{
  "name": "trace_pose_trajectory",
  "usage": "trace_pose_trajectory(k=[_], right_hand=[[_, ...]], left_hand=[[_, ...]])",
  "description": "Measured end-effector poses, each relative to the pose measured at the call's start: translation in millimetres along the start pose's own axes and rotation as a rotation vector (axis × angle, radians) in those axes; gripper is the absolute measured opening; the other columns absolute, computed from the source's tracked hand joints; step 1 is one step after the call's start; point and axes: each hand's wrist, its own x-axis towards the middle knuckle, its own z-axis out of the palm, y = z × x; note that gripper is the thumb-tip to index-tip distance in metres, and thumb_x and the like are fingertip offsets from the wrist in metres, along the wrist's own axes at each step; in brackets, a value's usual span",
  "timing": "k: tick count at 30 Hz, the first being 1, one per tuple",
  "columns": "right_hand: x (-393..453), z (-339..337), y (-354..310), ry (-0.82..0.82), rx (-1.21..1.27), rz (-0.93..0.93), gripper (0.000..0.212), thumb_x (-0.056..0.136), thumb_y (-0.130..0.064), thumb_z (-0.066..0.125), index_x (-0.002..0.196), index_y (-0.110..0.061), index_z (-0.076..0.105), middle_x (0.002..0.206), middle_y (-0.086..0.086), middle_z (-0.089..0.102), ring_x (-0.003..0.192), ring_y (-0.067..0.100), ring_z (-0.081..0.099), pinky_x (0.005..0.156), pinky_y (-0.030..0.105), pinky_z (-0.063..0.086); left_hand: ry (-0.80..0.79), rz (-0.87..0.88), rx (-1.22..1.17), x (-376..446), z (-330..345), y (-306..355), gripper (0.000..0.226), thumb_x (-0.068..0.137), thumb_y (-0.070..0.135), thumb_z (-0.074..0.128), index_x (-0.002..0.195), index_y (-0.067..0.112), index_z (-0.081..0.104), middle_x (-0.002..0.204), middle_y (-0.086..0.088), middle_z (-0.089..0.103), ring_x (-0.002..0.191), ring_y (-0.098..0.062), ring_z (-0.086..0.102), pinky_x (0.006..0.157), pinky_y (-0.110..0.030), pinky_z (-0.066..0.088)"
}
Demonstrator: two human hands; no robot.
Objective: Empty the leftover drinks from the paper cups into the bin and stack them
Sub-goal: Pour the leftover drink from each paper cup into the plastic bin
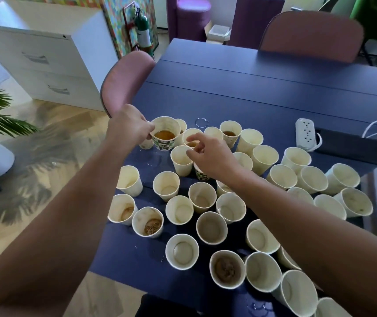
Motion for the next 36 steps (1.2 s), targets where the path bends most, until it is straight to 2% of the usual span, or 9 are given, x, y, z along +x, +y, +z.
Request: trace_pose_trajectory(k=[4,6,9,14,21,24,31,34,36], right_hand=[[-18,-29,-1,-0.128,0.206,0.041,0.088,0.078,-0.033,0.084,0.148,-0.032,0.031,0.134,-0.002,0.054,0.115,0.014,0.053,0.096,0.033,0.046],[-32,-46,1,-0.101,0.267,0.026,0.095,0.073,-0.035,0.088,0.148,-0.032,0.028,0.143,-0.003,0.049,0.126,0.015,0.048,0.098,0.032,0.043],[-56,-72,6,0.012,0.325,0.006,0.093,0.069,-0.035,0.090,0.142,-0.031,0.033,0.132,-0.009,0.056,0.120,0.012,0.055,0.098,0.033,0.049],[-101,-116,25,0.208,0.407,-0.013,0.083,0.067,-0.025,0.091,0.133,-0.026,0.041,0.115,-0.017,0.060,0.102,-0.008,0.059,0.076,0.006,0.046],[-159,-177,67,0.438,0.388,-0.008,0.070,0.069,-0.014,0.089,0.125,-0.022,0.048,0.111,-0.010,0.065,0.100,0.003,0.063,0.083,0.019,0.052],[-180,-204,82,0.531,0.344,0.020,0.070,0.069,-0.014,0.090,0.124,-0.023,0.048,0.113,-0.009,0.064,0.100,0.000,0.062,0.080,0.012,0.049],[-234,-268,118,0.677,0.186,0.115,0.074,0.068,-0.023,0.089,0.127,-0.023,0.045,0.114,-0.005,0.063,0.105,0.015,0.063,0.091,0.043,0.055],[-260,-288,134,0.725,0.082,0.222,0.070,0.071,-0.023,0.088,0.126,-0.026,0.045,0.106,-0.015,0.061,0.097,0.002,0.060,0.082,0.018,0.051],[-278,-298,148,0.739,0.044,0.292,0.066,0.071,-0.023,0.087,0.121,-0.031,0.045,0.103,-0.019,0.062,0.094,0.005,0.061,0.077,0.018,0.047]], left_hand=[[-0.058,0.103,-0.070,-35,-17,49,0.016,0.088,0.023,0.070,0.080,0.014,0.081,0.070,0.002,0.072,0.060,-0.010,0.060,0.061,-0.026,0.049],[-0.090,0.159,-0.102,-53,-22,75,0.014,0.087,0.025,0.072,0.081,0.016,0.082,0.072,0.002,0.073,0.066,-0.011,0.066,0.068,-0.028,0.054],[-0.160,0.261,-0.101,-79,-23,112,0.016,0.085,0.025,0.071,0.072,0.021,0.079,0.065,0.006,0.072,0.064,-0.010,0.066,0.060,-0.026,0.048],[-0.273,0.385,-0.117,-124,-12,165,0.019,0.084,0.024,0.070,0.066,0.022,0.077,0.060,0.005,0.071,0.062,-0.011,0.066,0.064,-0.029,0.054],[-0.320,0.580,-0.174,-180,18,230,0.025,0.090,0.026,0.066,0.068,0.021,0.077,0.061,0.008,0.071,0.065,-0.015,0.068,0.065,-0.032,0.057],[-0.324,0.661,-0.253,-198,30,253,0.034,0.095,0.034,0.061,0.066,0.021,0.073,0.065,0.010,0.072,0.061,-0.012,0.065,0.070,-0.034,0.055],[-0.375,0.785,-0.268,-234,72,284,0.018,0.086,0.047,0.056,0.090,0.037,0.071,0.083,0.019,0.070,0.088,-0.012,0.066,0.082,-0.035,0.054],[-0.440,0.875,-0.238,-256,94,290,0.015,0.093,0.035,0.062,0.103,0.033,0.073,0.091,0.018,0.069,0.088,-0.010,0.064,0.082,-0.031,0.051],[-0.508,0.930,-0.220,-274,111,290,0.021,0.095,0.031,0.062,0.114,0.030,0.071,0.104,0.013,0.069,0.093,-0.008,0.061,0.085,-0.030,0.048]])
